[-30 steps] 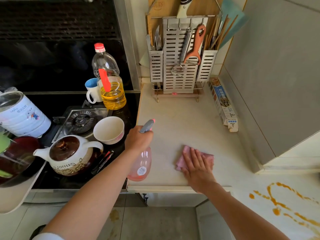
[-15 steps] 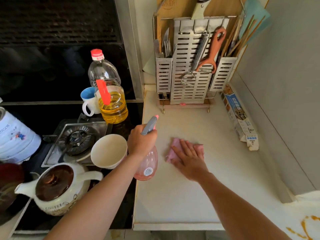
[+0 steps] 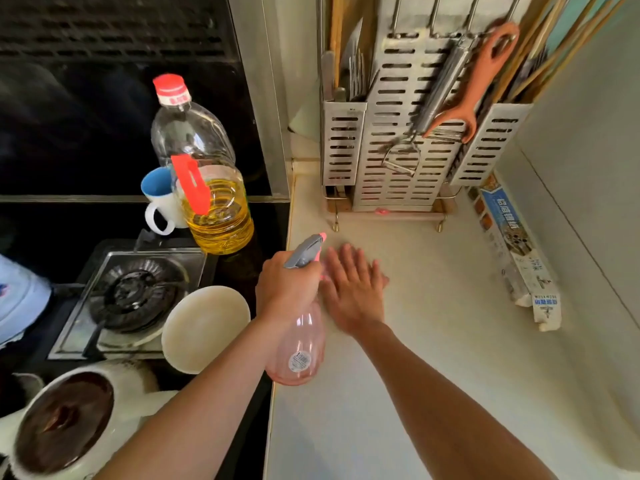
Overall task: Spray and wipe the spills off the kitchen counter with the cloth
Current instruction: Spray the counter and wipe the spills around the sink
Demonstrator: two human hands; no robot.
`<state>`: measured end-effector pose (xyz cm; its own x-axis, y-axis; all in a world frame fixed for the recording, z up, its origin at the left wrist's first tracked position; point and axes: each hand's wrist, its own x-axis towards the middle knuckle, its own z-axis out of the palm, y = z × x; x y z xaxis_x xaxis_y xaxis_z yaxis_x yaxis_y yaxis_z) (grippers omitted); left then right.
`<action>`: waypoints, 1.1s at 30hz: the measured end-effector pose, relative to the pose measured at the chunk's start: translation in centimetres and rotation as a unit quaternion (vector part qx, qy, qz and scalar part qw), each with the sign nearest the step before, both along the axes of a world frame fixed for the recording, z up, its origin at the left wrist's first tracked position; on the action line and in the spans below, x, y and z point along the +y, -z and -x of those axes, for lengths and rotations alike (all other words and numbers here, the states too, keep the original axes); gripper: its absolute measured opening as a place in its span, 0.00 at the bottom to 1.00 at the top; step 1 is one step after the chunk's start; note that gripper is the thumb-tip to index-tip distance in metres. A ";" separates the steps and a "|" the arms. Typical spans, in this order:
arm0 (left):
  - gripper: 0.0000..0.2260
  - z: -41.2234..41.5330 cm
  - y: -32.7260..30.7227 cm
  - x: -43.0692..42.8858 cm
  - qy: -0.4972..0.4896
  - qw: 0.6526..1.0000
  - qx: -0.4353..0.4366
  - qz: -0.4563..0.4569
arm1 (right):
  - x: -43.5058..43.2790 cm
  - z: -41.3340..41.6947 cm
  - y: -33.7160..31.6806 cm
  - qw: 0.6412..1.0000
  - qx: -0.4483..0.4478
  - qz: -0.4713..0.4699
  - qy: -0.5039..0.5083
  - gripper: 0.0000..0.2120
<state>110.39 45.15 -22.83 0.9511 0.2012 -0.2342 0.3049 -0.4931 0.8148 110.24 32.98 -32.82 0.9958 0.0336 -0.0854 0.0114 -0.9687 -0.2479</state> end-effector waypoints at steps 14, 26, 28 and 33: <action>0.14 -2.3 -0.8 0.0 -0.041 0.997 -0.021 0.057 | -9.5 -3.8 -0.1 0.993 0.060 0.037 0.099 0.30; 0.08 -2.6 -0.6 -0.1 -0.032 0.997 -0.019 0.073 | -2.3 -2.8 0.5 0.985 0.005 0.049 -0.168 0.31; 0.04 -2.7 -0.7 -0.3 -0.021 0.997 -0.017 0.068 | -1.1 -2.8 0.2 0.971 -0.007 0.027 -0.237 0.29; 0.05 -3.1 0.1 -0.2 -0.021 0.997 -0.023 0.074 | 0.3 -5.5 -0.9 0.970 0.007 0.012 -0.241 0.41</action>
<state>113.46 44.94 -22.96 0.9532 0.2065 -0.2209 0.2832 -0.3538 0.8914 115.77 33.23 -31.91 0.8635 0.4933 -0.1051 0.4617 -0.8570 -0.2290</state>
